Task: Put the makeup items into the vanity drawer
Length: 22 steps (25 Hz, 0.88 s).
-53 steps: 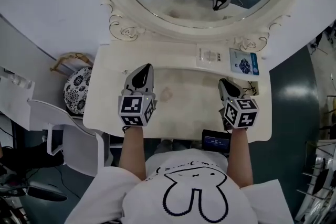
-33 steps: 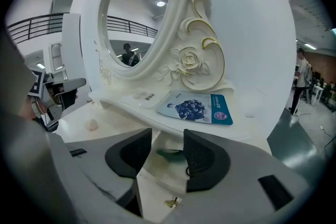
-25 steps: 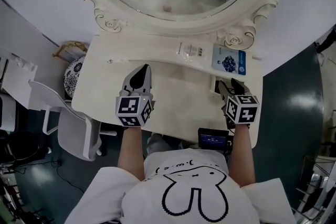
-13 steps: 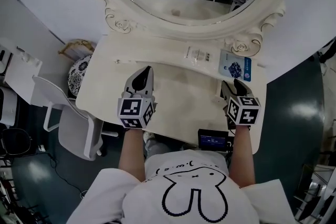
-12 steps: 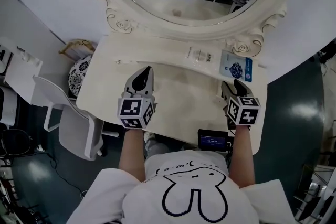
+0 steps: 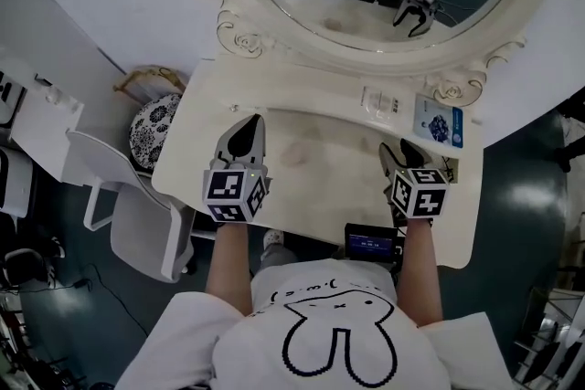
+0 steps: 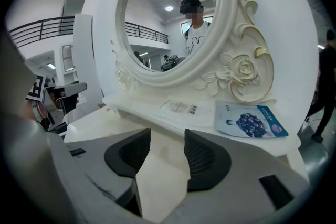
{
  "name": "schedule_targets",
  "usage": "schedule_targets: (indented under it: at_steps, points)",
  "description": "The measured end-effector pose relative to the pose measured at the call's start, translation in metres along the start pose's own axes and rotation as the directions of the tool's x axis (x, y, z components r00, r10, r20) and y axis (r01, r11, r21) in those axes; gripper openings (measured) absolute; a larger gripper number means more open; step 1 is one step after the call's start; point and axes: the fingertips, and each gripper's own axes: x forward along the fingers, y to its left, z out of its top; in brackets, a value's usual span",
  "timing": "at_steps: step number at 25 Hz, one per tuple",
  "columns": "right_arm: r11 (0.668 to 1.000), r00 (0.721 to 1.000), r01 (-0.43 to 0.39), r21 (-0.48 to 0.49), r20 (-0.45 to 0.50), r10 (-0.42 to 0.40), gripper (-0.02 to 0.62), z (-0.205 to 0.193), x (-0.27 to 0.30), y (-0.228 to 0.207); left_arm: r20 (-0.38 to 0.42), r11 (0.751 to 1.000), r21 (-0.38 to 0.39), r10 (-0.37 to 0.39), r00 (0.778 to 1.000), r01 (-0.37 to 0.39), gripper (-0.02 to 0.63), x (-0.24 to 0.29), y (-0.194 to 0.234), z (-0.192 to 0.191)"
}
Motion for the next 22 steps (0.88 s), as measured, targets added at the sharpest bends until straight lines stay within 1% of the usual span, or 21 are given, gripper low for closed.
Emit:
schedule_targets:
  at_steps: [6, 12, 17, 22]
  points:
    - [1.000, 1.000, -0.021, -0.008, 0.000, 0.021, 0.193, 0.008, 0.023, 0.046, -0.002, 1.000, 0.004, 0.005, 1.000, -0.005, 0.021, -0.012, 0.044, 0.001]
    - [0.998, 0.998, -0.065, -0.026, -0.009, 0.065, 0.193, 0.012, 0.050, 0.093, -0.005, 0.999, -0.002, 0.038, 0.999, -0.038, 0.021, -0.027, 0.091, 0.000]
    - [0.993, 0.993, -0.112, -0.039, -0.035, 0.111, 0.193, 0.007, 0.073, 0.127, -0.021, 0.996, -0.022, 0.089, 0.996, -0.089, 0.021, -0.044, 0.127, -0.011]
    - [0.985, 0.984, -0.163, -0.056, -0.082, 0.158, 0.193, -0.004, 0.091, 0.152, -0.042, 0.988, -0.051, 0.144, 0.989, -0.146, 0.021, -0.064, 0.151, -0.028]
